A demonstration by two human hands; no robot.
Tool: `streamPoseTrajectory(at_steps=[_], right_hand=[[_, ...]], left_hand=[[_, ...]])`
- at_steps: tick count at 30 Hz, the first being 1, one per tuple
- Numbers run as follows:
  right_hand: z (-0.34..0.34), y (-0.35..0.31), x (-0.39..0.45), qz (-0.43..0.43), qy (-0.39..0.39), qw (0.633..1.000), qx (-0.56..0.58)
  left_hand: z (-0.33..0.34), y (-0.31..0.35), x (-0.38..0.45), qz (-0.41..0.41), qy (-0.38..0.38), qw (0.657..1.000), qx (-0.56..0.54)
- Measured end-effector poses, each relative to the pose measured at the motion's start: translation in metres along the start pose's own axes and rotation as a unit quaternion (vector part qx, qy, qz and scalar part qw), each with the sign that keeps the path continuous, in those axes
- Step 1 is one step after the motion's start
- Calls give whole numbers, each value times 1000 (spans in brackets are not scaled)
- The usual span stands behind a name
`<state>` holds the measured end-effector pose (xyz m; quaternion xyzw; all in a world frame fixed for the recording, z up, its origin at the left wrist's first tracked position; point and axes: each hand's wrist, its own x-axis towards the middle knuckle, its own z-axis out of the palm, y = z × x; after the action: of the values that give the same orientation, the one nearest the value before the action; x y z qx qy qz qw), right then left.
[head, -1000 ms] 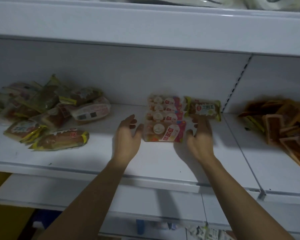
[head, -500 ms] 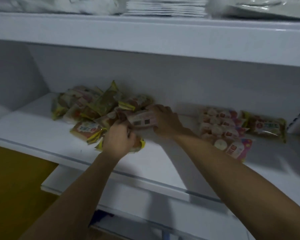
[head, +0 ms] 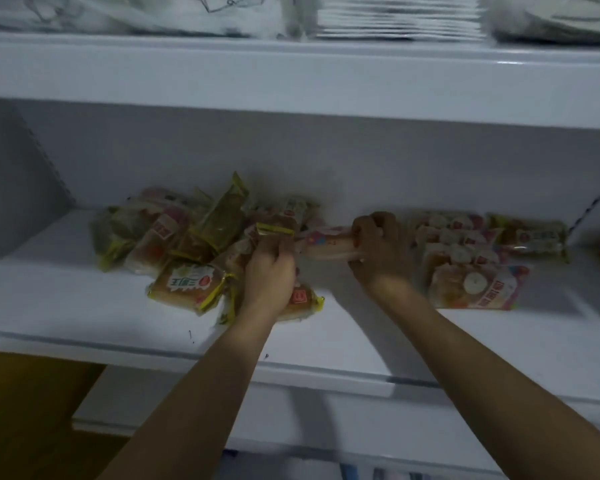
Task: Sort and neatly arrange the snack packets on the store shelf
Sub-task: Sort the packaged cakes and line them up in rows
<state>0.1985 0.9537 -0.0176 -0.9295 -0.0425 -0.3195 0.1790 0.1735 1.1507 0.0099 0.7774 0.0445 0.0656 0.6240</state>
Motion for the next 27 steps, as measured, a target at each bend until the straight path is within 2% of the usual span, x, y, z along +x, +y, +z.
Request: streamPoseTrajectory(at_steps=[3, 5, 6, 7, 10, 13, 14, 17, 18, 21, 23, 25, 27], right_hand=[[-26, 5, -18, -58, 109, 992, 1], [-39, 6, -29, -69, 138, 988, 5], [-47, 4, -32, -62, 129, 990, 13], [-55, 3, -35, -49, 112, 992, 20], [-82, 12, -44, 10, 77, 995, 54], [-106, 30, -45, 99, 96, 982, 130], [-112, 34, -45, 146, 100, 964, 198], [-125, 49, -41, 281, 97, 862, 410], [-129, 54, -41, 295, 96, 850, 426], [-139, 65, -45, 299, 94, 846, 432], [-144, 75, -48, 289, 94, 833, 461], [-149, 85, -52, 279, 78, 834, 469], [-154, 98, -55, 282, 64, 838, 463]], left_hand=[[18, 20, -1, -131, -71, 980, -135], [28, 35, -7, -232, -154, 923, -264], [32, 40, -9, -267, -188, 894, -308], [34, 43, -12, -280, -210, 879, -323], [45, 44, -13, -239, -235, 892, -302], [57, 44, -15, -181, -250, 917, -253], [61, 44, -16, -158, -250, 923, -246], [73, 44, -24, -101, -232, 926, -279], [77, 44, -27, -79, -229, 929, -280], [94, 45, -35, -26, -217, 936, -277], [108, 45, -39, -5, -179, 946, -270], [121, 45, -44, 20, -121, 961, -249], [133, 44, -51, 43, -102, 964, -240]])
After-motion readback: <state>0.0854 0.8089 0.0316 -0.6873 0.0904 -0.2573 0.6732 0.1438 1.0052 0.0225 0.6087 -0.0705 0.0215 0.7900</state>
